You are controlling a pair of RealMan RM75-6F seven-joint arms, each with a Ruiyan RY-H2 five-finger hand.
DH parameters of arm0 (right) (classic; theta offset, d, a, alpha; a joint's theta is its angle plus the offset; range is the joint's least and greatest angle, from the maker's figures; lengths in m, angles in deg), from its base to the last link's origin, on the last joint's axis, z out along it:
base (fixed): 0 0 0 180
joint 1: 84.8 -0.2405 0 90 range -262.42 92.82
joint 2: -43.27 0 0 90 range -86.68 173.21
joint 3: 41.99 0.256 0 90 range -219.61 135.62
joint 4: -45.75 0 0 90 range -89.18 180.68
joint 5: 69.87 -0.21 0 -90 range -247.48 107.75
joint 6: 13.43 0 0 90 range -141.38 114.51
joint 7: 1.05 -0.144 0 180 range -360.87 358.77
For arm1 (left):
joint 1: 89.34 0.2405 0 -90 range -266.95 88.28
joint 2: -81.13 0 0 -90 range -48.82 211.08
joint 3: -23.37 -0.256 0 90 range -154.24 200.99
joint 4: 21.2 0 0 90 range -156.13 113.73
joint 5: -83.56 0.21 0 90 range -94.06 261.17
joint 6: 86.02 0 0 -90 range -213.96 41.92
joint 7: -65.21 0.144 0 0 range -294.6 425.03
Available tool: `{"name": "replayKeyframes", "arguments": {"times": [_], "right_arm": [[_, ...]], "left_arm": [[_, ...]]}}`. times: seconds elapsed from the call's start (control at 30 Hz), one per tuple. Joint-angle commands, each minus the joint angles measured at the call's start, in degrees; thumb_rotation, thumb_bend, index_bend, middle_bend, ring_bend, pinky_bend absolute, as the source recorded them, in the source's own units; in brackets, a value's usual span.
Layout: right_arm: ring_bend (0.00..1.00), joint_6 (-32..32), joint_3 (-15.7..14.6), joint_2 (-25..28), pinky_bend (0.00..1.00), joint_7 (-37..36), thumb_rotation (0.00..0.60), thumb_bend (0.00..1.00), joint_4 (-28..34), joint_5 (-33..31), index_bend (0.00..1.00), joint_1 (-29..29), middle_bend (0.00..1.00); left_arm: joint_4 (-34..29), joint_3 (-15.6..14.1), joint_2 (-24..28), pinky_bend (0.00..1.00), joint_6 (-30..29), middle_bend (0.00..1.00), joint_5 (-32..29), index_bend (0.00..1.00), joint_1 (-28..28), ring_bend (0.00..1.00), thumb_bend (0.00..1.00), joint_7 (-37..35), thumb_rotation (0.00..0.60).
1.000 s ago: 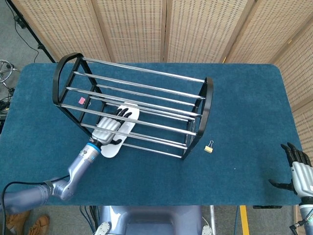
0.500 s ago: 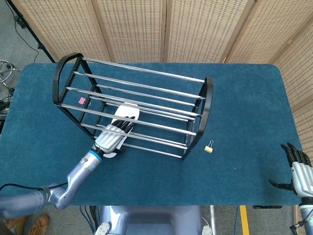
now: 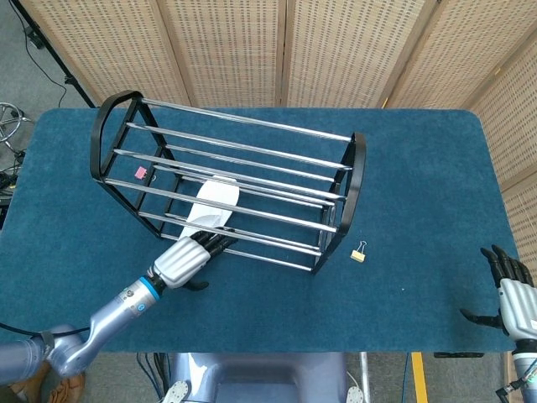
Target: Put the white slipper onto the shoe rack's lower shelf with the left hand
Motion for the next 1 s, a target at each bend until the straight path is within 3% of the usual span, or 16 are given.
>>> {"name": "replayKeyframes", "arguments": {"times": [0.03, 0.27, 0.33, 0.57, 0.73, 0.83, 1.0], "right_arm": [[0.0, -0.3, 0.0, 0.0, 0.0, 0.3, 0.6, 0.0, 0.2, 0.1, 0.0, 0.1, 0.0], [0.0, -1.0, -0.1, 0.2, 0.0, 0.8, 0.6, 0.0, 0.8, 0.4, 0.0, 0.4, 0.0], [0.0, -1.5, -0.1, 0.3, 0.0, 1.0, 0.6, 0.0, 1.1, 0.5, 0.0, 0.6, 0.0], [0.0, -1.7, -0.2, 0.5, 0.0, 1.4, 0.6, 0.0, 1.8, 0.4, 0.0, 0.8, 0.0], [0.0, -2.0, -0.5, 0.6, 0.0, 1.9, 0.6, 0.0, 2.3, 0.8, 0.0, 1.0, 0.0], [0.0, -2.4, -0.7, 0.7, 0.0, 2.0, 0.6, 0.0, 2.8, 1.3, 0.0, 1.3, 0.0], [0.0, -2.9, -0.8, 1.0, 0.0, 1.7, 0.6, 0.0, 3.2, 1.8, 0.0, 1.5, 0.0]], "left_arm": [[-0.6, -4.7, 4.8, 0.19, -4.8, 0.0, 8.3, 0.05, 1.9, 0.0, 0.18, -8.0, 0.6], [1.8, -9.7, 8.5, 0.19, -13.3, 0.0, 16.6, 0.07, 5.1, 0.0, 0.18, -15.8, 0.6], [3.4, -12.4, 10.4, 0.19, -20.0, 0.0, 20.6, 0.08, 8.1, 0.0, 0.18, -18.6, 0.6], [9.3, -16.2, 12.3, 0.19, -33.6, 0.0, 26.4, 0.11, 15.0, 0.0, 0.18, -22.9, 0.6], [12.2, -16.6, 13.8, 0.19, -41.7, 0.0, 26.4, 0.11, 19.8, 0.0, 0.15, -25.2, 0.6], [12.2, -16.1, 15.4, 0.19, -45.3, 0.0, 23.4, 0.11, 23.1, 0.0, 0.12, -26.4, 0.6], [4.9, -16.5, 20.7, 0.18, -43.2, 0.0, 16.3, 0.1, 27.2, 0.0, 0.1, -23.8, 0.6]]}}
